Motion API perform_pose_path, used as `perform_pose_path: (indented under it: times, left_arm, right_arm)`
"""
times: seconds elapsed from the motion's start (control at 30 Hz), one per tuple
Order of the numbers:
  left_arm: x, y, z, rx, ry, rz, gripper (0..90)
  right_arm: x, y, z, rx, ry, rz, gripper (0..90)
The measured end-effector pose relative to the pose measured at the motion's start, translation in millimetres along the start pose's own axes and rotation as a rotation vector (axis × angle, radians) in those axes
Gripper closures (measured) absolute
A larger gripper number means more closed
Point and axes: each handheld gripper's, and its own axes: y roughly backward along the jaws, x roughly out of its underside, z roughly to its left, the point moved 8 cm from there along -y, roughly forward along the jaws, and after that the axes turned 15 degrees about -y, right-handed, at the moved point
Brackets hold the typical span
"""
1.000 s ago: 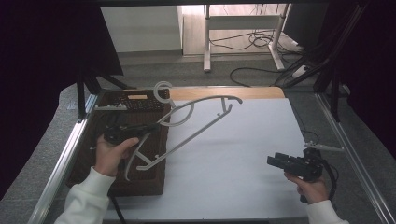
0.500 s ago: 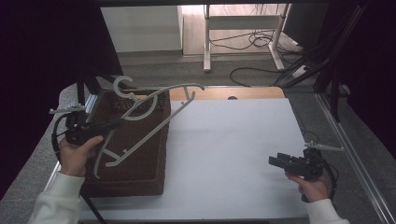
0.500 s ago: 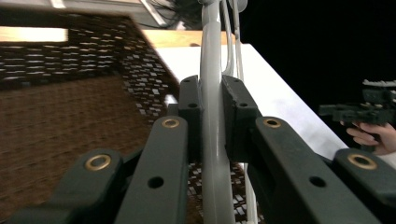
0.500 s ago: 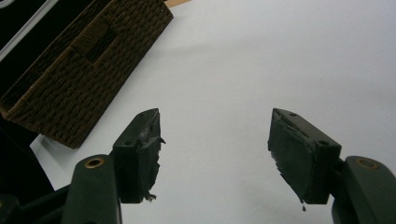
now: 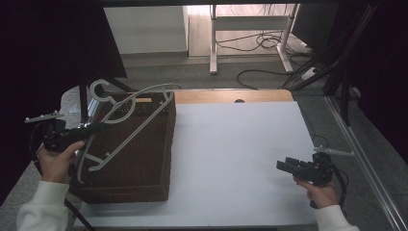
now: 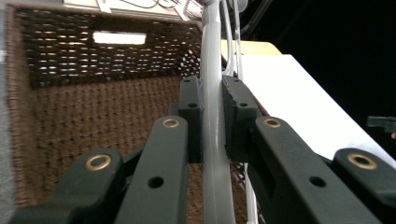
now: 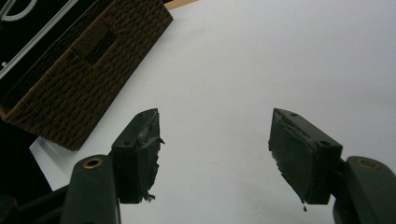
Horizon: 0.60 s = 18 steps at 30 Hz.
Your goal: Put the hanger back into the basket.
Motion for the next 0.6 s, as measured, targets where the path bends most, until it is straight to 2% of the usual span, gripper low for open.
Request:
perform_pose_path:
  times: [0.2, 0.6]
  left_arm:
    - [5.0, 2.8, 12.6, -0.023, -0.015, 0.008, 80.4]
    - [19.2, -1.6, 27.9, -0.038, 0.003, 0.023, 80.4]
  right_arm:
    - [-0.4, 0.8, -0.8, 0.001, 0.005, -0.004, 34.2]
    - [0.2, 0.4, -1.3, -0.005, 0.004, -0.001, 33.5]
